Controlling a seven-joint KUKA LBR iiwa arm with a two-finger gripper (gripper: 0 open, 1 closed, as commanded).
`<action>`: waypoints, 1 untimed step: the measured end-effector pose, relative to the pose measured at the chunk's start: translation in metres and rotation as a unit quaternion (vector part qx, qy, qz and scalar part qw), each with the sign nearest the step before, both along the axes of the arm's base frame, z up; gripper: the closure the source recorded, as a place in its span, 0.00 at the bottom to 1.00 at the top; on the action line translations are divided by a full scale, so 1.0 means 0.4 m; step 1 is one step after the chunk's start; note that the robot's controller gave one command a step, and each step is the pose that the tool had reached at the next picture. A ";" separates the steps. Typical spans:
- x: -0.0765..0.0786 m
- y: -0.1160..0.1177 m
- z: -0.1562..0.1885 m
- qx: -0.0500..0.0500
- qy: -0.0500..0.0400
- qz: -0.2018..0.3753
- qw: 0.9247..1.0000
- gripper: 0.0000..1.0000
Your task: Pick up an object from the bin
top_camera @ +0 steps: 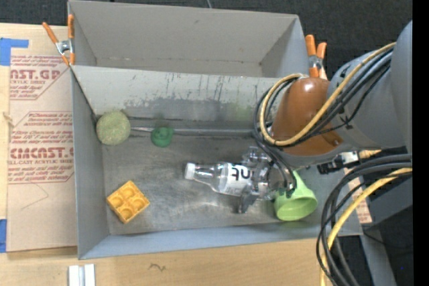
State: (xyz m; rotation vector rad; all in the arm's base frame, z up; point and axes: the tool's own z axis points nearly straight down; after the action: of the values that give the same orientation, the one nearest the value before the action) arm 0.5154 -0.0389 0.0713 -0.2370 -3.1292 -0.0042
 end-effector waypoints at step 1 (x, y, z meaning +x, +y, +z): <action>-0.002 0.001 0.006 0.000 0.000 0.000 1.000 1.00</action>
Offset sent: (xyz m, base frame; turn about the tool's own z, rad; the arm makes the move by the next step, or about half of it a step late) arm 0.0000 -0.0002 0.0264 0.0000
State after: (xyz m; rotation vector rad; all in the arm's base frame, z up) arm 0.5148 -0.0386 0.0736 -0.2361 -3.1290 -0.0038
